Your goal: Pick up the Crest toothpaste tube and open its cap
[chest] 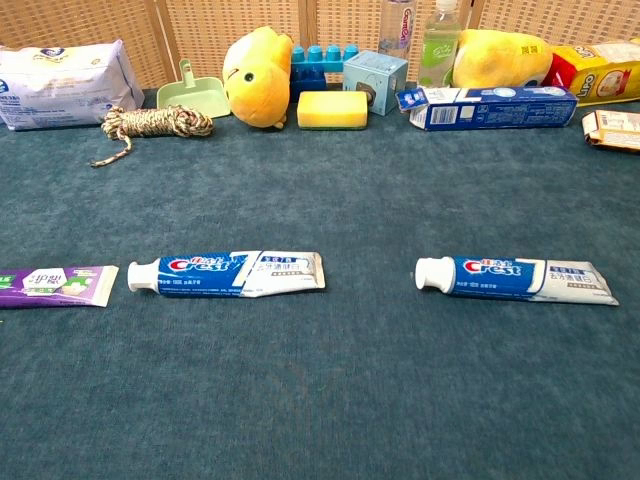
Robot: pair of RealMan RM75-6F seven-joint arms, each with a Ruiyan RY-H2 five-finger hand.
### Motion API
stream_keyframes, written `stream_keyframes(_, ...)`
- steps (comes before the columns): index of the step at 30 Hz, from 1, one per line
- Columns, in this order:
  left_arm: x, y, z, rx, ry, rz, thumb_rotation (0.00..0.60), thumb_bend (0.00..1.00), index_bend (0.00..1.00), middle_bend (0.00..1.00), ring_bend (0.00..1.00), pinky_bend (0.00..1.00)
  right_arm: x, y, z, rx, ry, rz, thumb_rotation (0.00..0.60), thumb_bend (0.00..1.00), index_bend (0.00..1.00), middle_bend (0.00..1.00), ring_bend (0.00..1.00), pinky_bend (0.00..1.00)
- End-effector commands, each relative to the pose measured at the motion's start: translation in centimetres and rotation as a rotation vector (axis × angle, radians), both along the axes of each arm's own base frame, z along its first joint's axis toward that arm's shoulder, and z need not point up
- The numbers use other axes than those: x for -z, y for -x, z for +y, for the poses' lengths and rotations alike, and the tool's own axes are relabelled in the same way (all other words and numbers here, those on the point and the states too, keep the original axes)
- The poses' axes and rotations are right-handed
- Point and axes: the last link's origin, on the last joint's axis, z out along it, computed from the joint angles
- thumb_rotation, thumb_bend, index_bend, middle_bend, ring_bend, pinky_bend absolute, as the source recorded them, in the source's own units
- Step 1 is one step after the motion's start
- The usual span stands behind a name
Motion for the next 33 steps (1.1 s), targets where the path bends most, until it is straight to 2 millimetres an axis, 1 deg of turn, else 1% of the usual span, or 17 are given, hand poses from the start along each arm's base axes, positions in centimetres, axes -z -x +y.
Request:
stream_keyframes(1, 0.2, 0.0, 0.1, 0.004, 0.012, -0.002, 0.600, 0.41, 0.18, 0.08, 0.08, 0.08, 0.1, -0.1, 0.0, 0.000, -0.003, -0.003, 0.600, 0.27, 0.22, 0.25, 0.10, 0.24)
stream_keyframes(5, 0.4, -0.6, 0.1, 0.030, 0.020, -0.025, 0.600, 0.41, 0.18, 0.08, 0.08, 0.08, 0.2, -0.3, 0.2, -0.001, -0.013, -0.015, 0.600, 0.27, 0.22, 0.25, 0.10, 0.24)
stream_keyframes(7, 0.3, -1.5, 0.4, 0.069, 0.012, -0.066, 0.600, 0.41, 0.18, 0.08, 0.08, 0.08, 0.5, -0.8, 0.2, -0.015, -0.032, -0.042, 0.600, 0.26, 0.22, 0.25, 0.10, 0.24)
stream_keyframes(10, 0.1, -1.8, 0.6, 0.088, 0.018, -0.097, 0.600, 0.41, 0.18, 0.08, 0.08, 0.08, 1.1, -1.4, 0.0, -0.031, -0.063, -0.069, 0.600, 0.26, 0.22, 0.25, 0.10, 0.24)
stream_keyframes(15, -0.4, -2.9, 1.2, 0.139, 0.027, -0.123, 0.600, 0.40, 0.18, 0.08, 0.08, 0.08, 3.0, -2.9, -0.9, -0.045, -0.154, -0.117, 0.599, 0.25, 0.14, 0.20, 0.08, 0.24)
stream_keyframes(20, -0.5, -3.7, 1.8, 0.173, 0.052, -0.149, 0.600, 0.40, 0.18, 0.08, 0.08, 0.08, 5.2, -4.4, -2.3, -0.062, -0.223, -0.104, 0.594, 0.24, 0.15, 0.19, 0.07, 0.24)
stream_keyframes(25, -0.2, -4.0, 2.5, 0.180, 0.073, -0.166, 0.600, 0.40, 0.18, 0.08, 0.08, 0.08, 7.5, -5.5, -3.7, -0.066, -0.260, -0.066, 0.569, 0.24, 0.19, 0.19, 0.07, 0.24)
stream_keyframes(28, 0.0, -3.9, 2.8, 0.175, 0.083, -0.167, 0.600, 0.40, 0.18, 0.08, 0.08, 0.08, 8.5, -5.5, -4.3, -0.055, -0.275, -0.025, 0.567, 0.24, 0.21, 0.19, 0.07, 0.24)
stream_keyframes(33, 0.4, -3.8, 3.1, 0.168, 0.100, -0.162, 0.600, 0.40, 0.18, 0.08, 0.08, 0.08, 9.6, -5.4, -5.0, -0.035, -0.293, 0.010, 0.565, 0.24, 0.26, 0.19, 0.06, 0.24)
